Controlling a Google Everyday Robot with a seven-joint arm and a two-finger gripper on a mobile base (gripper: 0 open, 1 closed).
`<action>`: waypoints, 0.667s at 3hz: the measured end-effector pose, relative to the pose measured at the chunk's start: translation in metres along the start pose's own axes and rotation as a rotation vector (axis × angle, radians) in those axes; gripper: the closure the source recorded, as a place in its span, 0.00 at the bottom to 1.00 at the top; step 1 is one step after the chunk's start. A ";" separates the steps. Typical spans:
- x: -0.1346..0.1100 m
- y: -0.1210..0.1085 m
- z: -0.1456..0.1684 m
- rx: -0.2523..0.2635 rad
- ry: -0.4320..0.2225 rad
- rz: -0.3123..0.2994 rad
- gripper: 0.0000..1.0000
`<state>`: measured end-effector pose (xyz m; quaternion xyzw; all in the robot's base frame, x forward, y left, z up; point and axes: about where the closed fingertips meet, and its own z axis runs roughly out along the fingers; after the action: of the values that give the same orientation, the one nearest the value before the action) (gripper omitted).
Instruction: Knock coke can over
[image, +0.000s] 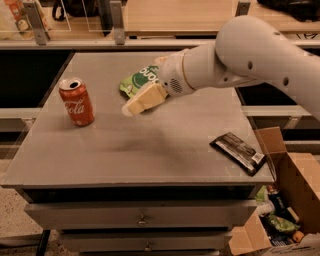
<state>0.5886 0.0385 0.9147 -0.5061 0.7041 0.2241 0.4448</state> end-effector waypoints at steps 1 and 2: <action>-0.011 0.015 0.036 -0.022 -0.115 0.011 0.00; -0.022 0.025 0.060 -0.035 -0.214 0.021 0.00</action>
Offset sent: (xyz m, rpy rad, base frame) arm 0.0067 0.0962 -0.0186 0.3312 -0.0827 0.0646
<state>0.5922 0.1056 0.9003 -0.4796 0.6538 0.2936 0.5063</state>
